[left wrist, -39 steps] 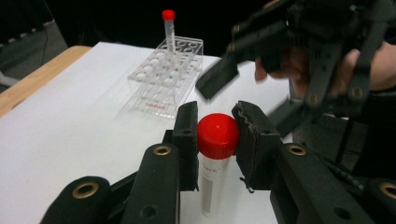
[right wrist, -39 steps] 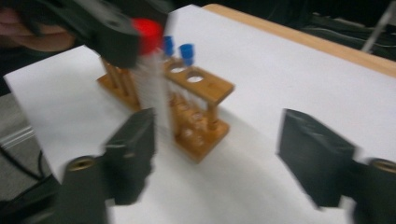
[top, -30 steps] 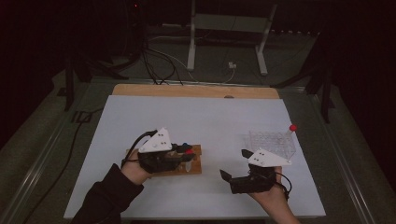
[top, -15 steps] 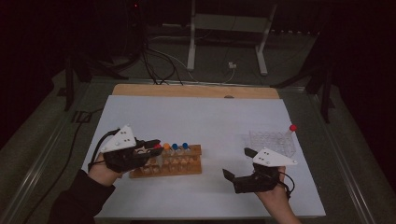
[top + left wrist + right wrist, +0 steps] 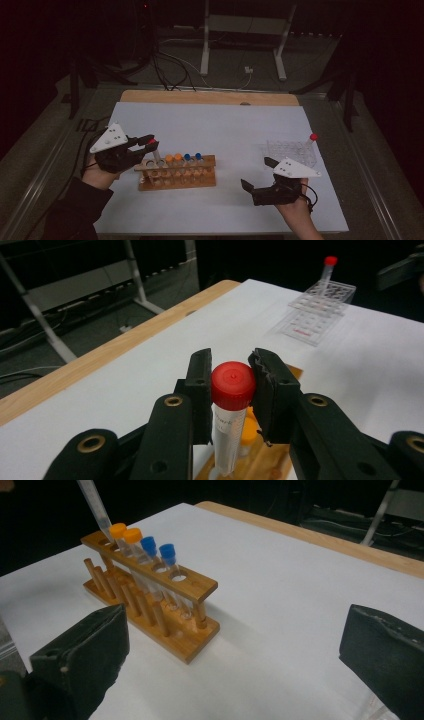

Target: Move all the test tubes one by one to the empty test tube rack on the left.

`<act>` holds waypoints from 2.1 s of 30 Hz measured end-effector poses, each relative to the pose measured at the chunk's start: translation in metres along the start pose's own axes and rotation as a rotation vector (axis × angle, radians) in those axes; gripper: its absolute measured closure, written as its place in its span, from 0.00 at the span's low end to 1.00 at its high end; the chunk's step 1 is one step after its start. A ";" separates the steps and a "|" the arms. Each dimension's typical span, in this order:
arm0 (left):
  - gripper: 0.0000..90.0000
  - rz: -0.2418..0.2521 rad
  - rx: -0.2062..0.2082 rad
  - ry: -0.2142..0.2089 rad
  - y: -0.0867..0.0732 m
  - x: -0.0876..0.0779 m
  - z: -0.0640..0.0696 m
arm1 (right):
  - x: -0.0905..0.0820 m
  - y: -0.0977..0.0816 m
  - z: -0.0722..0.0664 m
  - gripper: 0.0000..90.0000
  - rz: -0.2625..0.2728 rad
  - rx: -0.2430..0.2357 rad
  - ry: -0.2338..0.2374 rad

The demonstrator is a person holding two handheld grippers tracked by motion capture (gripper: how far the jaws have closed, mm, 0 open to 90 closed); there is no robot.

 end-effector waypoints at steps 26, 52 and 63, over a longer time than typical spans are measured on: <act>0.80 -0.092 -0.077 -0.004 -0.067 0.024 -0.002 | -0.002 0.000 0.003 0.00 0.003 0.015 0.012; 0.21 -0.061 -0.104 -0.004 -0.065 0.006 0.002 | -0.027 0.018 0.037 0.00 0.093 0.017 -0.080; 0.02 -0.035 -0.140 -0.044 -0.062 -0.009 0.004 | -0.051 0.000 0.109 0.00 0.052 0.019 -0.311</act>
Point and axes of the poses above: each handheld gripper's, and its own axes: x roughly forward along the jaws, y roughly out of its top, z roughly to its right, the point moved 4 cm from there along x, roughly forward along the jaws, and after that the axes turned 14 degrees about z, right-handed, at the moved point
